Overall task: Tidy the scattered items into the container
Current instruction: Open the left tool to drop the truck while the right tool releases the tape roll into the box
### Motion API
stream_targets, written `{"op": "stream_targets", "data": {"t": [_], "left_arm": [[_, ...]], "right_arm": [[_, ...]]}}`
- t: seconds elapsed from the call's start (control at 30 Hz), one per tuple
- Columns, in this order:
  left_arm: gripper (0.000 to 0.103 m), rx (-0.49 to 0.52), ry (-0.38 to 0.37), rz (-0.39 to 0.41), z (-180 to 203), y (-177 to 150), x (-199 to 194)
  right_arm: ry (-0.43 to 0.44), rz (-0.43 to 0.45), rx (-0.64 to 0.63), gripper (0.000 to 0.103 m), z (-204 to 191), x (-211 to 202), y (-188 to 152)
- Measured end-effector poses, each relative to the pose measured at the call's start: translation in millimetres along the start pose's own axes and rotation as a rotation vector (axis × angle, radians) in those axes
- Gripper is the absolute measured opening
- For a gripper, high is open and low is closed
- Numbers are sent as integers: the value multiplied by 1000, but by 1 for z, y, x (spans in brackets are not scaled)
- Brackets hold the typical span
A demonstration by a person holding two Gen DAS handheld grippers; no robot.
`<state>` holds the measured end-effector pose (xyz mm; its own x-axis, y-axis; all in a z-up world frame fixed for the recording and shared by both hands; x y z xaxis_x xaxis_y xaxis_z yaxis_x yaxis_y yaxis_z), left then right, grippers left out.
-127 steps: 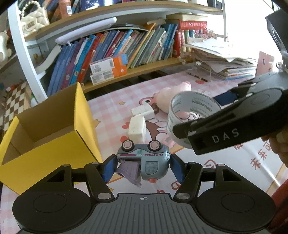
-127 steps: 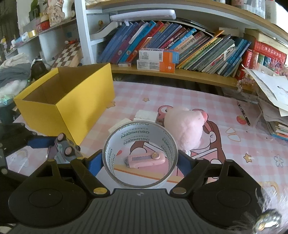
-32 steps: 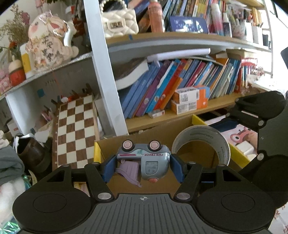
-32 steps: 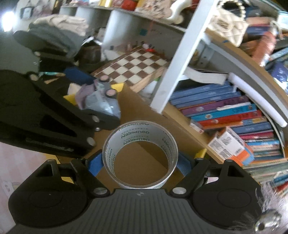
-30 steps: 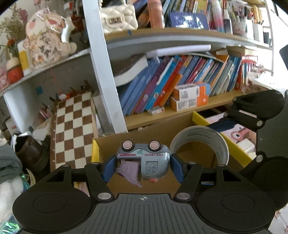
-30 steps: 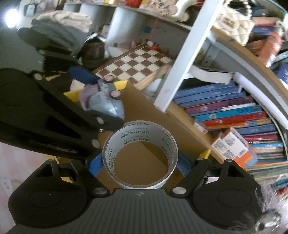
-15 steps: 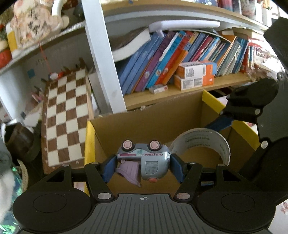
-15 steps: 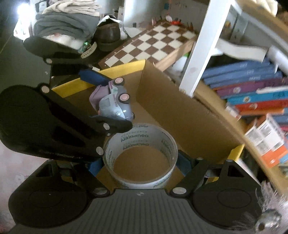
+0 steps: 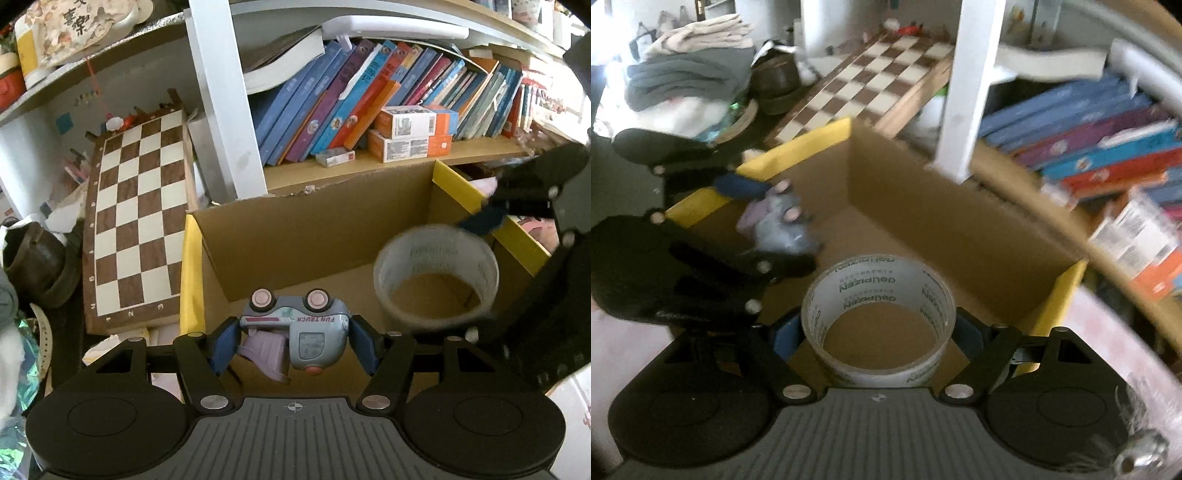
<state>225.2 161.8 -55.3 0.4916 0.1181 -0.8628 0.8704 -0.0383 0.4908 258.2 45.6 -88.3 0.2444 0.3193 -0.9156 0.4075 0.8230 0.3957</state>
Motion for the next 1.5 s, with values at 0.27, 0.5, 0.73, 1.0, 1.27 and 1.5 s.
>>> {"op": "stream_targets", "data": {"t": [0.27, 0.5, 0.73, 1.0, 1.27, 1.5], "left_arm": [[64, 48, 56, -11, 5, 2, 7], [64, 148, 96, -23, 17, 2, 10], [65, 204, 67, -86, 22, 3, 16], [65, 223, 66, -118, 24, 2, 20], [66, 222, 75, -116, 24, 2, 19], [75, 232, 91, -101, 28, 0, 15]], "right_arm": [[-93, -27, -114, 82, 0, 16, 11], [-129, -97, -287, 82, -11, 37, 5], [-136, -185, -373, 82, -17, 50, 7], [-161, -224, -368, 82, -14, 57, 9], [-171, -219, -358, 83, -29, 51, 3], [-193, -178, -306, 89, -33, 43, -1]]}}
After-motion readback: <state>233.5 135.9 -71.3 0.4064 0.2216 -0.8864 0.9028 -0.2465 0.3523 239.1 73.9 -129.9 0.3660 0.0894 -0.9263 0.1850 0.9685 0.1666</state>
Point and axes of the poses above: each gripper's, at about its wrist camera, not at the fingertips, and x roughly the way its jaws point, z to its right, y to its top, the point moved 5 cm from there along x, roughly the way its jaws point, and after that the axes turned 15 degrees about -z, right-handed, at the moved point
